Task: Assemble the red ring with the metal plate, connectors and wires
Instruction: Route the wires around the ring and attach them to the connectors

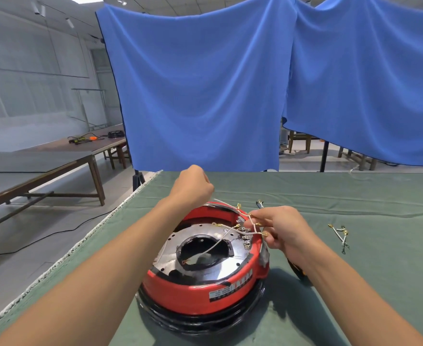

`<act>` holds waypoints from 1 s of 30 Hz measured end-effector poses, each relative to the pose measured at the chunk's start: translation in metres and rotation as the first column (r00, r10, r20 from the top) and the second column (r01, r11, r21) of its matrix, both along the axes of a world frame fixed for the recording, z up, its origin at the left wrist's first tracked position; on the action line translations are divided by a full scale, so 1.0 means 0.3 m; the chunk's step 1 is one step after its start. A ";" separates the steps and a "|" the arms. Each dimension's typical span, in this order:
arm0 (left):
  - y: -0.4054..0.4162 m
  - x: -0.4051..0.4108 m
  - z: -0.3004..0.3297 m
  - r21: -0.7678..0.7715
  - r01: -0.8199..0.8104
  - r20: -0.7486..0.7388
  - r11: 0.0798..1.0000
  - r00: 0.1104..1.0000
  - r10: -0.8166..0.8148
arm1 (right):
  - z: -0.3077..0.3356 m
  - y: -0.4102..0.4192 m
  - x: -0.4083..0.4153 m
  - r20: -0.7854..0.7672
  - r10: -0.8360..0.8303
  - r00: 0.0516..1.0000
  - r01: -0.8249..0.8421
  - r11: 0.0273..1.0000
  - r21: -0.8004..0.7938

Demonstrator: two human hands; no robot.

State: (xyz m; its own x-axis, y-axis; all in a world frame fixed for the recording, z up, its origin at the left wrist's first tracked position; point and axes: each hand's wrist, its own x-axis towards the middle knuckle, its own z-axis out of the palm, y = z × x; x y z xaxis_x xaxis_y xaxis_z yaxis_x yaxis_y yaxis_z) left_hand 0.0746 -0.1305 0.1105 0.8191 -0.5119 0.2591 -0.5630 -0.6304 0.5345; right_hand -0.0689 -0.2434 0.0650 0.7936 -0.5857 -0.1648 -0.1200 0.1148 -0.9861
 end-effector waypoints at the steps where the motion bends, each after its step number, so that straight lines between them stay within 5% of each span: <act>1: -0.007 0.001 0.009 0.009 0.004 0.024 1.000 1.000 -0.004 | 0.001 0.004 0.000 0.015 0.004 1.000 -0.004 1.000 -0.018; 4: -0.022 -0.014 0.005 -0.093 0.077 -0.056 0.993 0.995 -0.082 | 0.000 0.017 -0.002 0.085 -0.022 0.996 0.034 0.988 -0.152; 7: 0.002 -0.031 -0.025 -0.242 0.073 -0.404 0.968 0.899 -0.169 | -0.006 0.017 -0.006 0.113 -0.086 0.990 0.114 0.957 -0.268; 9: 0.045 -0.021 -0.054 -0.162 0.108 -0.489 0.981 0.854 -0.175 | -0.010 0.007 -0.004 0.105 -0.118 0.987 0.145 0.941 -0.306; 14: 0.142 -0.018 -0.108 0.167 0.247 -0.457 0.954 0.877 -0.147 | -0.028 0.000 0.006 0.058 -0.145 0.988 0.156 0.924 -0.349; 25: 0.085 -0.027 -0.077 -0.194 0.102 -0.196 0.976 0.971 -0.140 | -0.021 0.000 -0.017 0.133 -0.144 0.981 0.170 0.961 -0.218; 30: 0.130 0.001 -0.044 -0.110 0.030 0.019 0.993 0.999 -0.028 | -0.006 0.024 -0.023 0.120 -0.048 0.992 0.068 0.983 -0.169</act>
State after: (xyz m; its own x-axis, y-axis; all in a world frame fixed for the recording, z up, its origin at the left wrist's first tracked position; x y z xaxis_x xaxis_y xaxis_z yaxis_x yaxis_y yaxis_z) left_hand 0.0748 -0.0914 0.0973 0.7992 -0.5027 0.3296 -0.5901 -0.5516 0.5895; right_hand -0.0759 -0.2363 0.0631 0.7650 -0.6432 0.0327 -0.0032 -0.0546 -0.9985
